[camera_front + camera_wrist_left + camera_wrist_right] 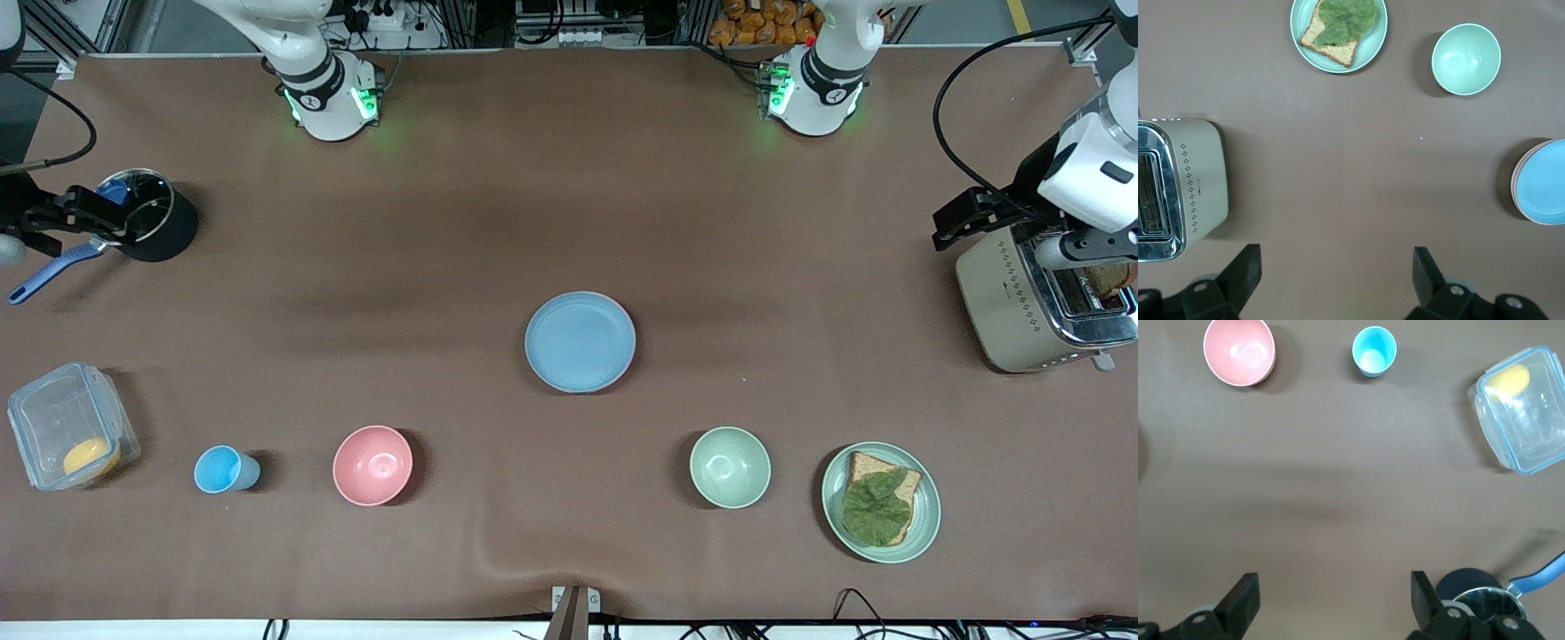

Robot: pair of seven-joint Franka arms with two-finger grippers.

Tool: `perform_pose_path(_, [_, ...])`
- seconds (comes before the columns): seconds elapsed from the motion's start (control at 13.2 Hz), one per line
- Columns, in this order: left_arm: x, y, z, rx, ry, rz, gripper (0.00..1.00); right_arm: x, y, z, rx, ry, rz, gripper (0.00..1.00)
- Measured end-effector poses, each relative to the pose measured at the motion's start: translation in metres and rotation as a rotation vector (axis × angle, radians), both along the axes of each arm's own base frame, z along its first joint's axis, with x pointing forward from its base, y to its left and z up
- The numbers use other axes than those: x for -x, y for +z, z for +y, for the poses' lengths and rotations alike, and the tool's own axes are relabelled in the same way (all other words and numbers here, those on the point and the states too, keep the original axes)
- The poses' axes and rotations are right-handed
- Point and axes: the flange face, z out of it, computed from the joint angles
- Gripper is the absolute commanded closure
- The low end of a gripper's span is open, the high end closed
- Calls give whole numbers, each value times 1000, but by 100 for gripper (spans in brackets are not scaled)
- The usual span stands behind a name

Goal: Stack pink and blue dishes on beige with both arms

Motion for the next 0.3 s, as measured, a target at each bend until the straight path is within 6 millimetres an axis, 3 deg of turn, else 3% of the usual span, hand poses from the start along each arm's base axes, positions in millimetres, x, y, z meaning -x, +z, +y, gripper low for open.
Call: perform_pose_path(0.3, [2,5,4,-1,7,11,0,3,24,4,2,-8,-8,0])
